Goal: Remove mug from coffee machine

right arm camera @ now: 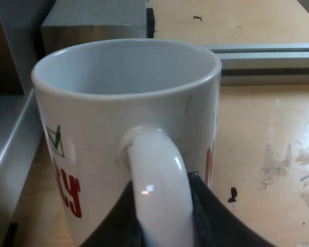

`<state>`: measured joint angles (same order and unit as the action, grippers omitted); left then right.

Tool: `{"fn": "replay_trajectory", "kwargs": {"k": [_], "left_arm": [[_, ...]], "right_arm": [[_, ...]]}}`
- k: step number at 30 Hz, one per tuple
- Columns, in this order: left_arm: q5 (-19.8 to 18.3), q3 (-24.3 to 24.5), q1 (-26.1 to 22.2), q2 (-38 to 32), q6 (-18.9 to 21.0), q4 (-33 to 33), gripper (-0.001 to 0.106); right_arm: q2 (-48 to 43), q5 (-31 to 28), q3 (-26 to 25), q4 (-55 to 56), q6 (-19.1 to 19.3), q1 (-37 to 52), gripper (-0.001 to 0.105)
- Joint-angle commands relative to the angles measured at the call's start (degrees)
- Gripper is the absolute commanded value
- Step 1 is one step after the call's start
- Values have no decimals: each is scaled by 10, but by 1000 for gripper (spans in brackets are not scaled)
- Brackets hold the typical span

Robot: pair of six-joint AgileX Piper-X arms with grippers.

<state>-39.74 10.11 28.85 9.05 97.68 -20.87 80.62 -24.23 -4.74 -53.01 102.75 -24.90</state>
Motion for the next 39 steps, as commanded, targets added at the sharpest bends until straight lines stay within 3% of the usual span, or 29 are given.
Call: {"fn": "replay_trajectory", "kwargs": {"k": [1,20,22,23,24,26,29,39], "left_arm": [[-3,2,1,-1,-1,6,80],[-3,2,1,-1,-1,6,80],[-3,2,1,-1,-1,6,80],[-3,2,1,-1,-1,6,80],[-3,2,1,-1,-1,6,80],[-3,2,1,-1,-1,6,80],[-3,2,1,-1,-1,6,80],[-3,2,1,-1,-1,6,80]], "right_arm": [[11,-4,-8,-35,3,3,0],[27,-4,-8,-34,0,3,1],[27,-4,-8,-34,0,3,6],[27,-4,-8,-34,0,3,16],[27,-4,-8,-34,0,3,19],[27,-4,-8,-34,0,3,40],[27,-4,-8,-34,2,3,55],[0,-14,-8,9,20,-30,56]]}}
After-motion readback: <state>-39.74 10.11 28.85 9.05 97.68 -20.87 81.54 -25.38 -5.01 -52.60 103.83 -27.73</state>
